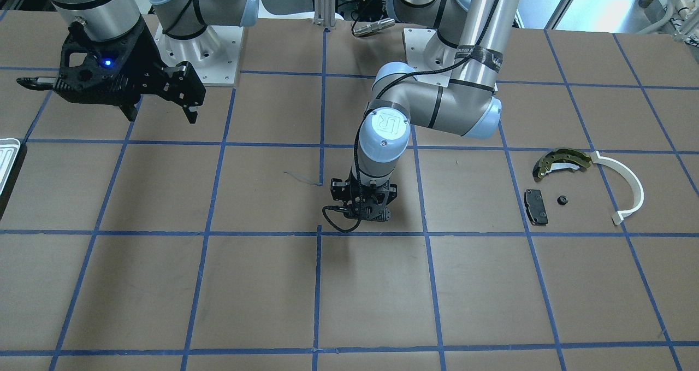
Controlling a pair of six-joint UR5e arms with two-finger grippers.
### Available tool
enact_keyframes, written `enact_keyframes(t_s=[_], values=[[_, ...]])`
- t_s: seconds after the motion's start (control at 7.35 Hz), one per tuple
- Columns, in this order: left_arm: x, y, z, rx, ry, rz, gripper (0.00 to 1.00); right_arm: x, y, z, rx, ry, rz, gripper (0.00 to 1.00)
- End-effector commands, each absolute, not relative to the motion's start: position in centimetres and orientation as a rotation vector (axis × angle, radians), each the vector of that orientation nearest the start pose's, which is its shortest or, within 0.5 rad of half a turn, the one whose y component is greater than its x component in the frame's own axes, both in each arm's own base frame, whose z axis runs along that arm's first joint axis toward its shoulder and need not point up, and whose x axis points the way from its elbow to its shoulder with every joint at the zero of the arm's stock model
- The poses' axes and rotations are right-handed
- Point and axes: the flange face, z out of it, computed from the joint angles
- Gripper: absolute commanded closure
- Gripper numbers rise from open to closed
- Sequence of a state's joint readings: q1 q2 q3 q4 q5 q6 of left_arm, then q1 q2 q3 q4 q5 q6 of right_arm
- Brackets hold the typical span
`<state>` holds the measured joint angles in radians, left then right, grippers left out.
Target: Place bearing gear from tray to pile
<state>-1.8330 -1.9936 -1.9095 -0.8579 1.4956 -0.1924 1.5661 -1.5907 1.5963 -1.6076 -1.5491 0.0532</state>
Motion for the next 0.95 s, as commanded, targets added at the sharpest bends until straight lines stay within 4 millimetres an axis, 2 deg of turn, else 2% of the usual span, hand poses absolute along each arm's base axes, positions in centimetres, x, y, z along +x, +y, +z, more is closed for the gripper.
enact_keyframes(t_s=[0.0, 0.14, 0.27, 0.41, 0.54, 0.68, 0.82], values=[[-27.90, -49.73, 17.39, 0.102, 3.196, 0.110, 0.35, 13.08, -48.89, 48.74, 0.096, 3.119, -0.047, 0.00], [-27.88, -49.74, 17.38, 0.102, 3.195, 0.109, 0.36, 13.09, -49.17, 48.98, 0.078, 3.117, -0.092, 0.00], [-27.90, -49.73, 17.39, 0.100, 3.196, 0.110, 0.52, 13.08, -49.20, 49.01, 0.078, 3.118, -0.098, 0.00], [-27.84, -49.62, 17.27, 0.099, 3.191, 0.120, 0.55, 13.24, -49.12, 49.01, 0.096, 3.108, -0.097, 0.00], [-27.80, -49.60, 17.24, 0.099, 3.187, 0.124, 0.74, 13.17, -48.92, 49.01, 0.109, 3.115, -0.097, 0.00], [-27.78, -49.85, 17.45, 0.097, 3.189, 0.117, 1.00, 13.14, -48.85, 49.08, 0.105, 3.126, -0.100, 0.00], [-27.57, -50.03, 17.69, 0.090, 3.189, 0.114, 1.00, 13.24, -48.84, 49.10, 0.102, 3.123, -0.102, 0.00]])
